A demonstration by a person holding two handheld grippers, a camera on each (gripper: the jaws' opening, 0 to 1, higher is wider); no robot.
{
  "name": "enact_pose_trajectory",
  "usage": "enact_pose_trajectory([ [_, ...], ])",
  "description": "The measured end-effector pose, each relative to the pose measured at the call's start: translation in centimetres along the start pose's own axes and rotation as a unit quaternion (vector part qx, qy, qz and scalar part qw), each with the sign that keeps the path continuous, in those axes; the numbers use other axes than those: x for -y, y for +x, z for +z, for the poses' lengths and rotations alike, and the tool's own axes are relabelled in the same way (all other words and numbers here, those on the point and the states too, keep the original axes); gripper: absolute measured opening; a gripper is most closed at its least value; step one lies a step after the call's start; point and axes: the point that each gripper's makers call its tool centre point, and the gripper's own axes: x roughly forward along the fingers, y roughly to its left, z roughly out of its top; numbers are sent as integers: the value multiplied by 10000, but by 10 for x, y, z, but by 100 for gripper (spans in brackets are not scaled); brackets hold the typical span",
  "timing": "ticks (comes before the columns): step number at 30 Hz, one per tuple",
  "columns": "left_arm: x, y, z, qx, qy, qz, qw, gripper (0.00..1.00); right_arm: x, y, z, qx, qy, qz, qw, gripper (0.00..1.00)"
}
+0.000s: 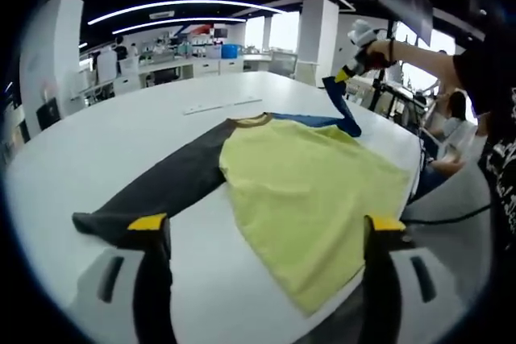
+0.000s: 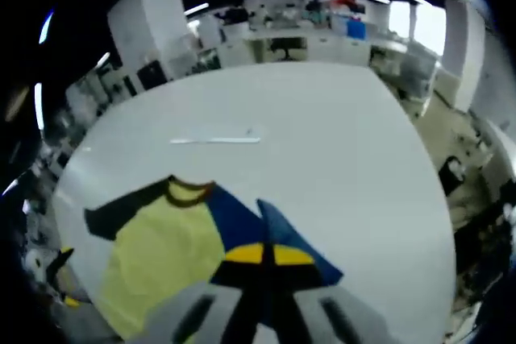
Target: Fold the garment on the visible template until the final outline fits inside the template.
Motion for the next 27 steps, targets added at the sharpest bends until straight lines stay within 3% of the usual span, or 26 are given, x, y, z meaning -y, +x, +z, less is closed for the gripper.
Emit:
enact_pose_trajectory([
  [27,3,-2,5,43,-56,70,10000,96,-94,34,44,1,-585,686,9959,0],
])
